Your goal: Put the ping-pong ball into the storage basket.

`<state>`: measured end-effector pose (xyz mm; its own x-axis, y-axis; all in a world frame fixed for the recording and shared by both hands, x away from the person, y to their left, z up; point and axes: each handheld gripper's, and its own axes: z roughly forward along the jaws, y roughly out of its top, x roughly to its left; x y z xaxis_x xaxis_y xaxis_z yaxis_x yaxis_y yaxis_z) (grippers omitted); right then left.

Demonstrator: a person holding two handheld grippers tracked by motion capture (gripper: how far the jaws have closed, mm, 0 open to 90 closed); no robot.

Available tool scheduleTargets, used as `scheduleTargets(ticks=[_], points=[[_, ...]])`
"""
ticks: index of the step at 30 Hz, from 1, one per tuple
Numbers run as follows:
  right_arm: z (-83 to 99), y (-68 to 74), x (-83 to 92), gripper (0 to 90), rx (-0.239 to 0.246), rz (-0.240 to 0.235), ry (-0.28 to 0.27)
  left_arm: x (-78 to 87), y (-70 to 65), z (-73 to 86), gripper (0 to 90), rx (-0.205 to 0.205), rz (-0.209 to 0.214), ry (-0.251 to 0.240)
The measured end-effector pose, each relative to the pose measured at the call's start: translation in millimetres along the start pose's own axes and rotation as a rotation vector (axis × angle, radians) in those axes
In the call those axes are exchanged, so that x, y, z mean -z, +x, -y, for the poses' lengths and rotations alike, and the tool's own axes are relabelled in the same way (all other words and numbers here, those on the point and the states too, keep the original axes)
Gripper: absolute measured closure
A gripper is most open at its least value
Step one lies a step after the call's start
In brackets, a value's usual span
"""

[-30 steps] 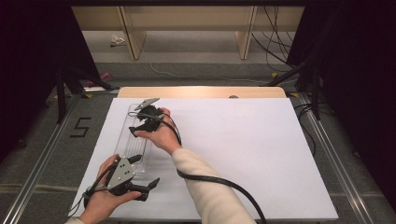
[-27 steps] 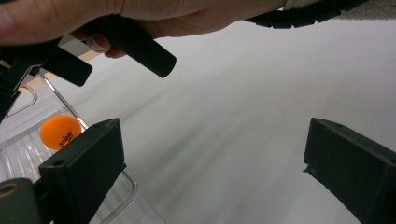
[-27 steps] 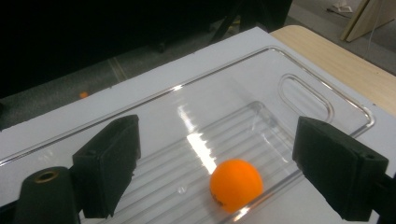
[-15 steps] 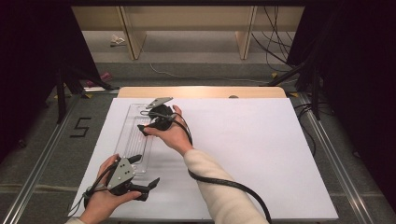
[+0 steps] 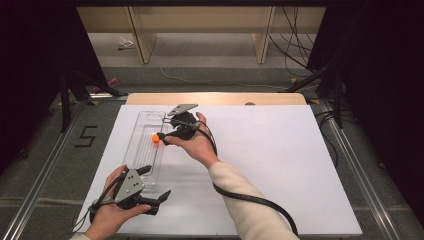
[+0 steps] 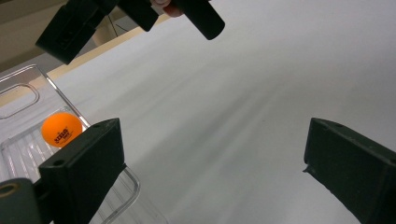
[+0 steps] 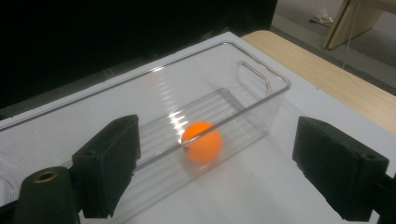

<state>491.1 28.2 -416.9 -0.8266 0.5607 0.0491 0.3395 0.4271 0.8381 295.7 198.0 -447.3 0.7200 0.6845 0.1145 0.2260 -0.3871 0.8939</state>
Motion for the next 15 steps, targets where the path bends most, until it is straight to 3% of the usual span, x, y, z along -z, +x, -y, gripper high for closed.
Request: scheduleTargets(ticks=[15], points=[[15.2, -15.4, 30.3, 16.0, -0.018, 0.03, -0.017, -0.4, 0.3, 0.2, 4.6, 0.0, -0.003, 0.002]])
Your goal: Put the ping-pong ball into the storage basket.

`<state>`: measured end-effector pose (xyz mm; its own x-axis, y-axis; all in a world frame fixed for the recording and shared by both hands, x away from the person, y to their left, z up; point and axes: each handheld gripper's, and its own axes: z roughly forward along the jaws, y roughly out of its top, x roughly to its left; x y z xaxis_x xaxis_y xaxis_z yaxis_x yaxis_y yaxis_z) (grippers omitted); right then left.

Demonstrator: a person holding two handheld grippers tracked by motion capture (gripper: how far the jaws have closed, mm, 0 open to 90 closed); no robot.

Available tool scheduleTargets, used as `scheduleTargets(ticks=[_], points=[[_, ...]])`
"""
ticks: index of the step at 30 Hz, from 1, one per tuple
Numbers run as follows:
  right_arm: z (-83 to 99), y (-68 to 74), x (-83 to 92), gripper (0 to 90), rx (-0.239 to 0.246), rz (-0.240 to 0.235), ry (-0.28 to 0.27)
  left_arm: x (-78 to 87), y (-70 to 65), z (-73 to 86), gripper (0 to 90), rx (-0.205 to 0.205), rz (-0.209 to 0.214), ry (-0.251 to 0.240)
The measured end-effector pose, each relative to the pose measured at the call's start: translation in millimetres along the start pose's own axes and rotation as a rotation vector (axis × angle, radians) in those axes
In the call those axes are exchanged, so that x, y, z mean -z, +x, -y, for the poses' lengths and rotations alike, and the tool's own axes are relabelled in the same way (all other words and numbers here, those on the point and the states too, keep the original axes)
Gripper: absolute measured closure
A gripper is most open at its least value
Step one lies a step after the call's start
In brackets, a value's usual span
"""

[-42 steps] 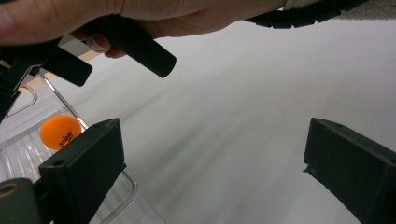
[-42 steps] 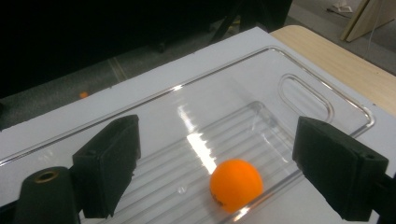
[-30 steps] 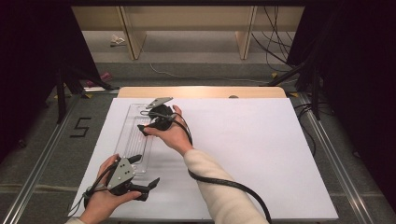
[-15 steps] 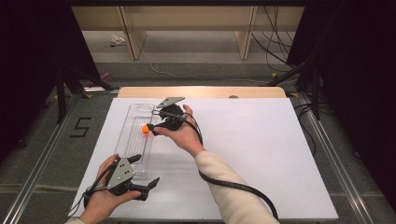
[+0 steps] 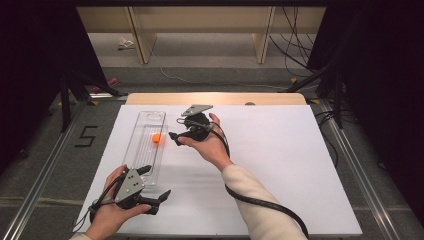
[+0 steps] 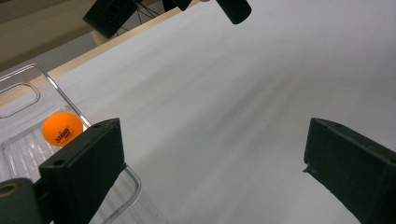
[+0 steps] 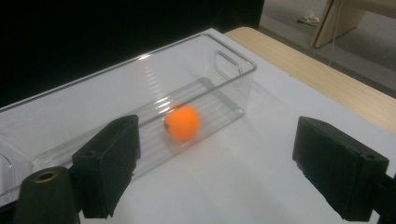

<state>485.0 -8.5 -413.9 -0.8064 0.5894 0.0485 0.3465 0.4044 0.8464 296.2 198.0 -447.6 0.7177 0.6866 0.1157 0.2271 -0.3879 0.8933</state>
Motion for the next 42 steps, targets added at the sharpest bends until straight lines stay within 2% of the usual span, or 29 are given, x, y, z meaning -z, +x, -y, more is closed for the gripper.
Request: scheduleTargets(ticks=[30, 42], points=[[28.5, -19.6, 37.3, 16.0, -0.029, 0.031, 0.009, 0.1, 1.2, 0.2, 4.8, 0.005, -0.005, -0.001], [39.3, -34.5, 59.8, 16.0, -0.054, 0.063, -0.006, -0.1, 1.5, 0.4, 4.9, 0.007, -0.007, 0.0]])
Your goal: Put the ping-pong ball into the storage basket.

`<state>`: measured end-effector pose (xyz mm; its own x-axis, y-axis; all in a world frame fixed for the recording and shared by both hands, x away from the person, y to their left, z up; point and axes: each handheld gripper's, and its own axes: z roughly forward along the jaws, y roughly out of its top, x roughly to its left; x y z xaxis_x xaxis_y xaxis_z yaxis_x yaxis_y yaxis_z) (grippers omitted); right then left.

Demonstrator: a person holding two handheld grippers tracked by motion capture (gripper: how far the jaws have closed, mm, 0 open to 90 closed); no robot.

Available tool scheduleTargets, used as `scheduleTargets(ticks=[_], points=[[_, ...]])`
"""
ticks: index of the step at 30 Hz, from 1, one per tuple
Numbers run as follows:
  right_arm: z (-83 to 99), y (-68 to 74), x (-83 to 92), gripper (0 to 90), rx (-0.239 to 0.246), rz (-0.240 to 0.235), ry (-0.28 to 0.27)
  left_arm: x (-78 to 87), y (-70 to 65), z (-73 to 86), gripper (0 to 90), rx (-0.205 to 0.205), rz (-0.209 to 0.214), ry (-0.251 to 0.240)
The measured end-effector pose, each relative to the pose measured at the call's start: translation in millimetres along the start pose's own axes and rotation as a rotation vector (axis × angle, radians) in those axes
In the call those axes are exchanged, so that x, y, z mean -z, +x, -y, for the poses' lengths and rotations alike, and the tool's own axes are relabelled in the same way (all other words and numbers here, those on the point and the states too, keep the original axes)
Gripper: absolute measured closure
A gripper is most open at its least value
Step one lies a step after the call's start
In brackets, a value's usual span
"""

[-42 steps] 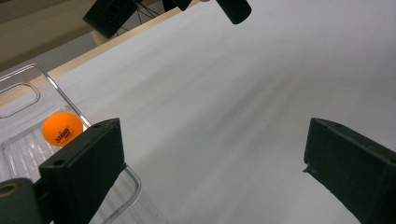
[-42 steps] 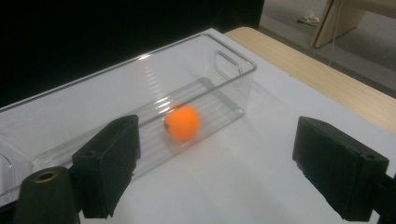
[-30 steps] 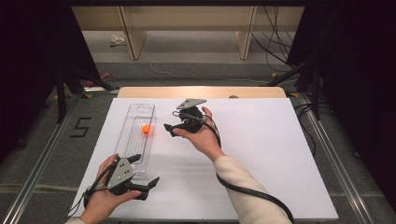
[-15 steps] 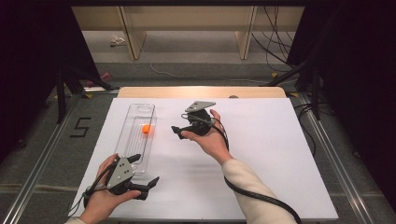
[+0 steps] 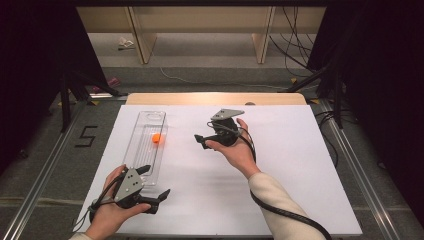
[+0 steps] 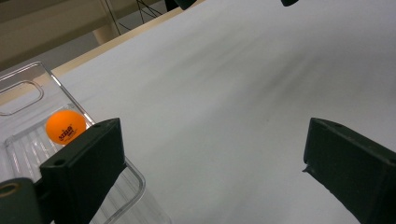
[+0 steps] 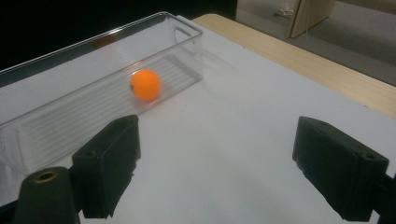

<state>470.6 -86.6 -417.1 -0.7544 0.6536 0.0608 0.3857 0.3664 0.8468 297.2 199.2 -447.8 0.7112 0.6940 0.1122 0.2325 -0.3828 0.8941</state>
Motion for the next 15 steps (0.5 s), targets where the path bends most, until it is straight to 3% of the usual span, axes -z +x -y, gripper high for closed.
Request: scheduleTargets(ticks=[15], points=[[16.1, -14.0, 23.8, 16.1, -0.012, 0.032, -0.003, 0.1, 0.4, 0.3, 4.9, 0.0, -0.003, 0.003]])
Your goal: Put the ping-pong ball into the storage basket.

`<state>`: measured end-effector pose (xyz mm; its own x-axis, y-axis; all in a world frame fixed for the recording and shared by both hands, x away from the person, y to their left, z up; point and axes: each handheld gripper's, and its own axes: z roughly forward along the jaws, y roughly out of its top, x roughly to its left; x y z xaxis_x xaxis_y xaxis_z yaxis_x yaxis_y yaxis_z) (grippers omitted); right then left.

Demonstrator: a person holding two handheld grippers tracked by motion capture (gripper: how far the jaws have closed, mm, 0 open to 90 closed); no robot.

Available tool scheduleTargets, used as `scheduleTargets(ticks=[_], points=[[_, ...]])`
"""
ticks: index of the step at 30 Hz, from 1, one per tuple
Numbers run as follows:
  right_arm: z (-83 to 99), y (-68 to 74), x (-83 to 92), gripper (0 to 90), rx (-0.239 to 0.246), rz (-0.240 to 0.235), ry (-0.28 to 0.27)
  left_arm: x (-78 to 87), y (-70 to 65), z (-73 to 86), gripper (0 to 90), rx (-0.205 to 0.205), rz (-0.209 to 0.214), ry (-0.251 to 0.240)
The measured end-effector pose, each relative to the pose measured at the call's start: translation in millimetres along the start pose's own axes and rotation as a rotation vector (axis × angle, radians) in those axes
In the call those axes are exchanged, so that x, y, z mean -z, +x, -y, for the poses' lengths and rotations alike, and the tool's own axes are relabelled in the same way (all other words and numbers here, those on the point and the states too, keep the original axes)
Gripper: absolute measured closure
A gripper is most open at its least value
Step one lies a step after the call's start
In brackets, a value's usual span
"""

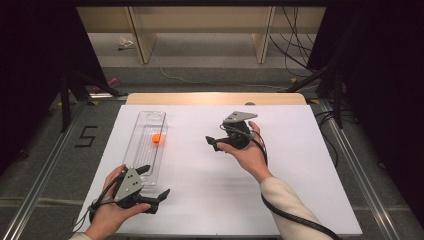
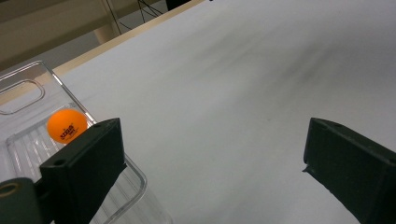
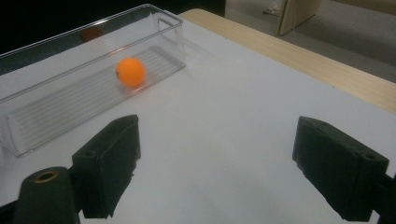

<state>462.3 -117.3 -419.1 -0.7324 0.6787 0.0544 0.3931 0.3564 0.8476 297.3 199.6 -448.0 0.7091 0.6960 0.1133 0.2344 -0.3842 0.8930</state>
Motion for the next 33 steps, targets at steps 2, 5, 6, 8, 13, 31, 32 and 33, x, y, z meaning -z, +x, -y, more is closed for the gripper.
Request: scheduleTargets(ticks=[2, 5, 6, 8, 13, 31, 32, 33], points=[[1.9, -1.8, 3.7, 16.0, -0.004, 0.005, -0.004, 0.0, -0.1, 0.0, 4.9, 0.0, 0.0, 0.0], [6.0, -5.0, 10.9, 16.0, -0.013, 0.013, -0.011, 0.2, 0.4, 0.1, 4.9, 0.0, -0.002, 0.002], [7.6, -6.2, 13.3, 16.0, -0.015, 0.017, -0.012, 0.2, 0.4, 0.1, 4.9, 0.0, -0.002, 0.002], [10.9, -8.8, 18.2, 16.0, -0.017, 0.025, -0.013, 0.3, 0.5, 0.3, 4.9, 0.0, -0.003, 0.002], [17.7, -13.8, 28.4, 16.0, -0.025, 0.036, -0.014, 0.1, 0.8, 0.3, 4.9, 0.001, -0.006, 0.003], [37.0, -20.7, 58.4, 16.0, -0.04, 0.059, -0.025, 0.3, 2.0, 0.7, 4.9, 0.005, -0.012, 0.002], [37.9, -20.8, 59.7, 16.0, -0.039, 0.06, -0.023, 0.3, 2.1, 0.7, 4.9, 0.005, -0.012, 0.002], [39.7, -20.5, 62.2, 16.0, -0.04, 0.06, -0.023, 0.2, 2.3, 0.6, 4.9, 0.006, -0.012, 0.001]])
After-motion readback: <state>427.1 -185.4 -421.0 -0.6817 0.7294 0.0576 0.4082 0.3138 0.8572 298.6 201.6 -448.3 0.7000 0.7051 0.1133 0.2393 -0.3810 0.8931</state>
